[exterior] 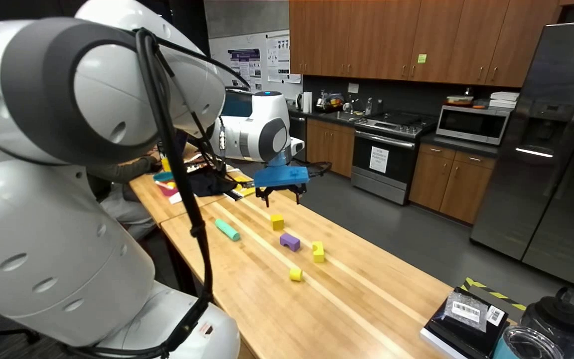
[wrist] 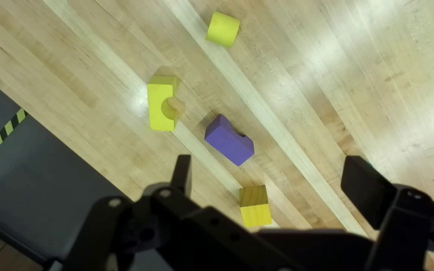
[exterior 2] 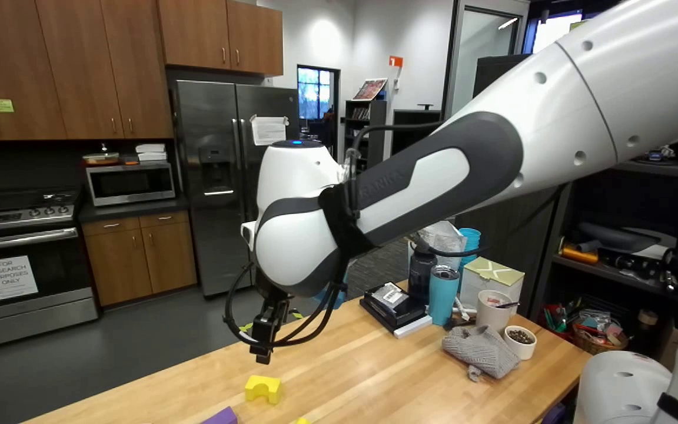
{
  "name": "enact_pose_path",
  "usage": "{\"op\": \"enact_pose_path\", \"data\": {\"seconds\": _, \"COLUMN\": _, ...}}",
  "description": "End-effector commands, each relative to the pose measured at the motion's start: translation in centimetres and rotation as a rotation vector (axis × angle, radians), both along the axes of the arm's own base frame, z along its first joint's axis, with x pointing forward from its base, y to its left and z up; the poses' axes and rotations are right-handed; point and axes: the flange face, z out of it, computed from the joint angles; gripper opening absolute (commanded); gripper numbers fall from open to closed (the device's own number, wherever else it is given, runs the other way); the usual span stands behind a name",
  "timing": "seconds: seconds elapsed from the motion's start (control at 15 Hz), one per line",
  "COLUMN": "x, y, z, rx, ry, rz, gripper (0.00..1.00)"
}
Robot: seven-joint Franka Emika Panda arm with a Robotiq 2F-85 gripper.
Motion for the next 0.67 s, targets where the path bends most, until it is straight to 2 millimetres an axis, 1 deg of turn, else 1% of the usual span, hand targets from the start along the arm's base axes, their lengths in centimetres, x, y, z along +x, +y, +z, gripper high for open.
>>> {"op": "enact_pose_path", "data": {"seconds": 0.0, "x": 1.3, "y": -0.7, "z": -0.3, "rx": 0.019, "ry": 0.018, "rz": 0.016, "gripper": 1.0}}
{"op": "enact_pose_path", "data": {"seconds": 0.47, "x": 3.3, "y": -0.5, "z": -1.5, "rx": 0.088, "ry": 0.118, "rz": -0.017, "gripper": 1.0}}
{"op": "enact_pose_path", "data": {"seconds": 0.53, "x": 3.4, "y": -0.5, "z": -1.2, "rx": 0.098, "ry": 0.128, "rz": -0.046, "gripper": 1.0}}
{"op": "enact_pose_path", "data": {"seconds": 0.6, "x": 2.6, "y": -0.1, "z": -1.7, "rx": 0.074, "ry": 0.104, "rz": -0.023, "gripper": 1.0}}
